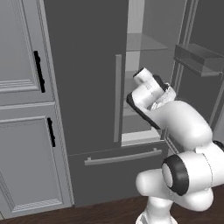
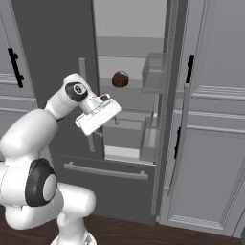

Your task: Take the strawberry from the fridge and place it on top of the pancake, located on the dining counter.

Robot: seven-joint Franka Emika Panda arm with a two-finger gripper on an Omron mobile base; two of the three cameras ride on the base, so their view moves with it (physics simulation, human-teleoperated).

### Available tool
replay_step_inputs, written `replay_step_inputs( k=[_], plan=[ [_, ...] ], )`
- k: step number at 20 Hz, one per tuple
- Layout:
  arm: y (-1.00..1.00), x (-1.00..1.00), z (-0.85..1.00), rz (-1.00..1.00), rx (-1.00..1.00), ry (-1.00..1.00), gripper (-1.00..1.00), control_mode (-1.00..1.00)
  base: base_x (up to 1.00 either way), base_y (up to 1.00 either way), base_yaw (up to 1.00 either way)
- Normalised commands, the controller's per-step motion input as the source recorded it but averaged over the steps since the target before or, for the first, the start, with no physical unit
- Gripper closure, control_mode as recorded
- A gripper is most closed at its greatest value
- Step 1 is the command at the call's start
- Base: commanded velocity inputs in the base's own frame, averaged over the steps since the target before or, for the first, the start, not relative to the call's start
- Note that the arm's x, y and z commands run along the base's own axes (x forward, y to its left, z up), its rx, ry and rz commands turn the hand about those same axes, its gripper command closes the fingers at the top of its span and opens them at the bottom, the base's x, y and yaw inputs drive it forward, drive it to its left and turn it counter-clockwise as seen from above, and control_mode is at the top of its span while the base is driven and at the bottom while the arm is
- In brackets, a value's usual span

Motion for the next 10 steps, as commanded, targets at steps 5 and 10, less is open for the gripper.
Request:
replay_step_inputs(
  k=[5, 10],
  plan=[
    [0.68, 0.35, -0.33, -0.4, 0.52, -0.53, -1.0, -1.0, 0.0, 0.0, 0.0],
    [0.7, 0.0, -0.11, -0.39, 0.21, -0.77, -1.0, -1.0, 0.0, 0.0, 0.0]
  ],
)
